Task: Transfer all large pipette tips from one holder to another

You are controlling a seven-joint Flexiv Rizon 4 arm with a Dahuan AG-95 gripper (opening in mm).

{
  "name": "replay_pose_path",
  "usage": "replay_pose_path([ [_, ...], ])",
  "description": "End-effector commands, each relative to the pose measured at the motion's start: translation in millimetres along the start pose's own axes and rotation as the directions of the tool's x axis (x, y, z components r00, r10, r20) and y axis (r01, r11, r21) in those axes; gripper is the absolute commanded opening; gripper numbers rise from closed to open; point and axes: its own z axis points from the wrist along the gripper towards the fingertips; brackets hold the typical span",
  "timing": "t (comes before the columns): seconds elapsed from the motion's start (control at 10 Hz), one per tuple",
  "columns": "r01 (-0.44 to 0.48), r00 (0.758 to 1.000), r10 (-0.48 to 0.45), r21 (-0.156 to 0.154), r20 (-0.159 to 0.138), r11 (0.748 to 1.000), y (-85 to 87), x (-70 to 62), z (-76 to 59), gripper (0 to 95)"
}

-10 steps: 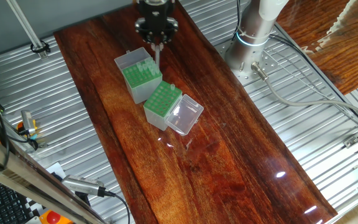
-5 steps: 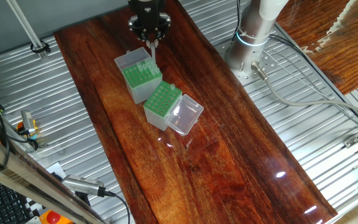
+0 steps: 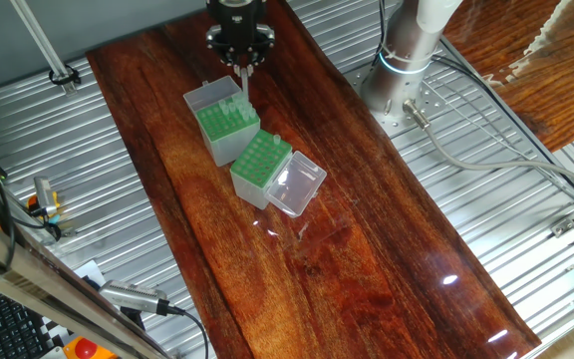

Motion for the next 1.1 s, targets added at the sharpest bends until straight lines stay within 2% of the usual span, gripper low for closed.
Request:
replay_pose_path([
  [0.1, 0.038, 0.999, -0.038, -0.007, 0.013, 0.999, -7.3, 7.3, 5.7, 0.0],
  [0.2, 0.042, 0.999, -0.042, -0.004, 0.018, 0.999, -11.4, 12.4, 10.6, 0.0],
  [0.5, 0.052, 0.998, -0.052, 0.005, 0.02, 0.999, -13.4, 14.6, 19.3, 0.0],
  [0.8, 0.053, 0.998, -0.053, 0.001, 0.029, 0.999, -13.4, 14.3, 18.2, 0.0],
  [1.1, 0.046, 0.998, -0.046, -0.005, 0.036, 0.999, -13.4, 12.4, 11.4, 0.0],
])
